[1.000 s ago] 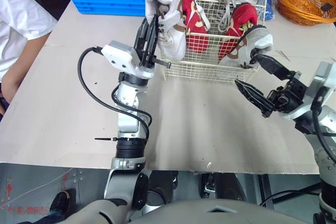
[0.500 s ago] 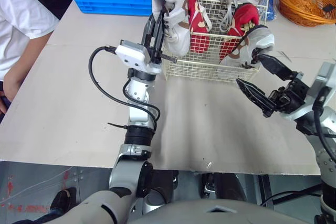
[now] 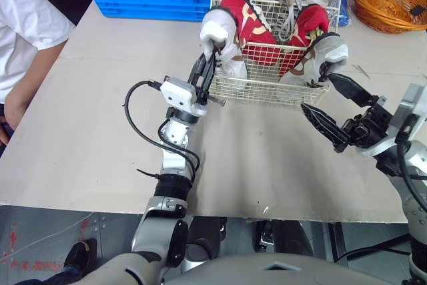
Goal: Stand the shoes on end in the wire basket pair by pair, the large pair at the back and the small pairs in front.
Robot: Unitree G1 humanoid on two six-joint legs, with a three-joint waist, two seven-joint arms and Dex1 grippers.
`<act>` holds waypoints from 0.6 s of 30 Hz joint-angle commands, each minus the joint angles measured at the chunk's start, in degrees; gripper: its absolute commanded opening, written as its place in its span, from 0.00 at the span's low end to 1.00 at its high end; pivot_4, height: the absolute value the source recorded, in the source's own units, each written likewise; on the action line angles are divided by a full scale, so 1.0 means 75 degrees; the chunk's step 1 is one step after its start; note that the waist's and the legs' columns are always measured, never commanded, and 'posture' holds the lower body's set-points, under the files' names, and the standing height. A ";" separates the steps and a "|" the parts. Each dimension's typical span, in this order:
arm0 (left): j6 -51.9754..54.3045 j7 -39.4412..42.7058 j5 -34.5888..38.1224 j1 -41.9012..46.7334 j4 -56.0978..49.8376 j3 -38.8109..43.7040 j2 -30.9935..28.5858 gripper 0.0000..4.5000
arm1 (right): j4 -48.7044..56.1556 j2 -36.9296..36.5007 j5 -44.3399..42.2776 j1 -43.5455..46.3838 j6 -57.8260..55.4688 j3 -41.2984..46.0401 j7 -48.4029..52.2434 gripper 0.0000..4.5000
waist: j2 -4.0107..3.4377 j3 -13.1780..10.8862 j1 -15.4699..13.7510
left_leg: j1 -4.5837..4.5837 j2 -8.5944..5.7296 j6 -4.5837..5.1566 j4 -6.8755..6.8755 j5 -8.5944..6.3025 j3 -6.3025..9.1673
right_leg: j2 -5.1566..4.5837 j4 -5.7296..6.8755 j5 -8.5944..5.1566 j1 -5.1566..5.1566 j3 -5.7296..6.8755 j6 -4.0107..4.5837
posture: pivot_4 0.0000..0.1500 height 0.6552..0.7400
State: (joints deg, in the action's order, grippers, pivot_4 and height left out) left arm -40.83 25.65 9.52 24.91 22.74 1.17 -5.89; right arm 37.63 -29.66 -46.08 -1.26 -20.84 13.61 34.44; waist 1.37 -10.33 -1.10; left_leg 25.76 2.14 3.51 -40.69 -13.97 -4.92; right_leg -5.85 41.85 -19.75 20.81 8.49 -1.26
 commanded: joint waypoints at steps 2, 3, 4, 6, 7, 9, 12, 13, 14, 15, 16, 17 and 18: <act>0.0789 0.0329 0.0129 -0.0540 -0.0645 -0.0307 -0.0180 0.02 | 0.0262 -0.0042 0.0015 -0.0044 0.0203 0.0185 0.0018 1.00 | -0.0011 0.0007 0.0018 | -0.0001 0.0000 0.0001 0.0001 -0.0001 -0.0001 | -0.0001 -0.0002 0.0000 -0.0001 -0.0002 0.0000 | 1.00 0.36; 0.0972 0.0387 0.0161 -0.0633 -0.0775 -0.0358 -0.0222 0.02 | 0.0246 -0.0040 0.0028 -0.0045 0.0206 0.0176 0.0027 1.00 | -0.0017 0.0011 0.0019 | -0.0003 0.0000 0.0001 0.0005 -0.0001 -0.0001 | -0.0001 -0.0003 0.0000 -0.0001 -0.0002 0.0000 | 1.00 0.36; 0.1155 0.0434 0.0210 -0.0697 -0.0891 -0.0399 -0.0251 0.02 | 0.0231 -0.0042 0.0037 -0.0046 0.0206 0.0164 0.0039 1.00 | -0.0026 0.0017 0.0020 | -0.0005 0.0000 0.0000 0.0009 -0.0001 -0.0001 | -0.0001 -0.0005 0.0000 -0.0001 -0.0002 0.0000 | 1.00 0.36; 0.1498 0.0503 0.0300 -0.0789 -0.1095 -0.0444 -0.0302 0.02 | 0.0201 -0.0052 0.0066 -0.0050 0.0210 0.0131 0.0077 1.00 | -0.0043 0.0027 0.0017 | -0.0008 0.0000 0.0000 0.0019 0.0000 -0.0003 | -0.0001 -0.0009 0.0000 -0.0001 -0.0003 0.0000 | 1.00 0.36; 0.1678 0.0491 0.0355 -0.0833 -0.1189 -0.0432 -0.0307 0.02 | 0.0189 -0.0063 0.0082 -0.0059 0.0214 0.0115 0.0112 1.00 | -0.0048 0.0030 0.0015 | -0.0009 0.0000 0.0000 0.0023 0.0000 -0.0004 | -0.0001 -0.0010 0.0000 -0.0001 -0.0003 0.0000 | 1.00 0.36; 0.1996 0.0487 0.0436 -0.0900 -0.1355 -0.0422 -0.0346 0.02 | 0.0170 -0.0090 0.0110 -0.0063 0.0212 0.0091 0.0174 1.00 | -0.0053 0.0034 0.0015 | -0.0010 -0.0001 0.0000 0.0027 0.0000 -0.0004 | -0.0001 -0.0012 0.0000 -0.0002 -0.0003 0.0000 | 1.00 0.36; 0.2340 0.0550 0.0646 -0.0892 -0.1449 -0.0297 -0.0445 0.28 | 0.0114 -0.0150 0.0153 0.0015 0.0190 0.0028 0.0270 1.00 | -0.0062 0.0041 0.0012 | -0.0013 -0.0001 0.0000 0.0030 0.0000 -0.0007 | -0.0001 -0.0015 0.0000 -0.0003 -0.0005 0.0000 | 1.00 0.36; 0.2412 0.0587 0.0699 -0.0908 -0.1486 -0.0259 -0.0477 0.38 | 0.0095 -0.0159 0.0157 0.0044 0.0186 0.0020 0.0295 1.00 | -0.0064 0.0042 0.0008 | -0.0015 -0.0001 0.0000 0.0031 0.0000 -0.0006 | -0.0001 -0.0014 0.0000 -0.0004 -0.0005 0.0000 | 1.00 0.36; 0.2471 0.0623 0.0738 -0.0938 -0.1537 -0.0236 -0.0507 0.47 | 0.0078 -0.0164 0.0152 0.0071 0.0181 0.0021 0.0308 1.00 | -0.0065 0.0043 0.0007 | -0.0016 -0.0001 0.0000 0.0031 0.0000 -0.0005 | -0.0001 -0.0013 0.0000 -0.0006 -0.0004 0.0000 | 1.00 0.36; 0.2522 0.0658 0.0782 -0.0984 -0.1610 -0.0210 -0.0543 0.59 | 0.0056 -0.0167 0.0153 0.0102 0.0179 0.0025 0.0316 1.00 | -0.0066 0.0043 0.0007 | -0.0017 -0.0001 0.0000 0.0031 0.0000 -0.0005 | -0.0001 -0.0011 0.0000 -0.0006 -0.0004 0.0000 | 1.00 0.36; 0.2561 0.0677 0.0808 -0.1039 -0.1696 -0.0188 -0.0575 0.68 | 0.0036 -0.0170 0.0156 0.0129 0.0182 0.0032 0.0326 1.00 | -0.0067 0.0044 0.0007 | -0.0020 -0.0001 0.0000 0.0031 0.0000 -0.0004 | -0.0001 -0.0009 0.0000 -0.0008 -0.0004 0.0000 | 1.00 0.36; 0.2613 0.0692 0.0846 -0.1102 -0.1809 -0.0160 -0.0610 0.77 | 0.0021 -0.0168 0.0160 0.0153 0.0181 0.0034 0.0329 1.00 | -0.0069 0.0045 0.0011 | -0.0021 -0.0001 0.0000 0.0031 0.0000 -0.0002 | -0.0001 -0.0007 0.0000 -0.0009 -0.0004 0.0000 | 1.00 0.36; 0.2663 0.0695 0.0872 -0.1152 -0.1907 -0.0139 -0.0635 0.87 | 0.0011 -0.0163 0.0166 0.0169 0.0182 0.0035 0.0334 1.00 | -0.0069 0.0044 0.0015 | -0.0022 -0.0001 0.0000 0.0030 0.0000 -0.0001 | -0.0001 -0.0007 0.0000 -0.0009 -0.0004 0.0000 | 1.00 0.36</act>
State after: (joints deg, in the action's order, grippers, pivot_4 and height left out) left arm -22.13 30.43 15.51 17.00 9.76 -0.06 -10.26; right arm 37.07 -30.45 -44.47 -0.69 -20.34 13.28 36.64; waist 0.85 -10.00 -0.98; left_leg 25.61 2.14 3.51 -40.47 -13.97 -4.93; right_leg -5.85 41.81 -19.75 20.75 8.45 -1.26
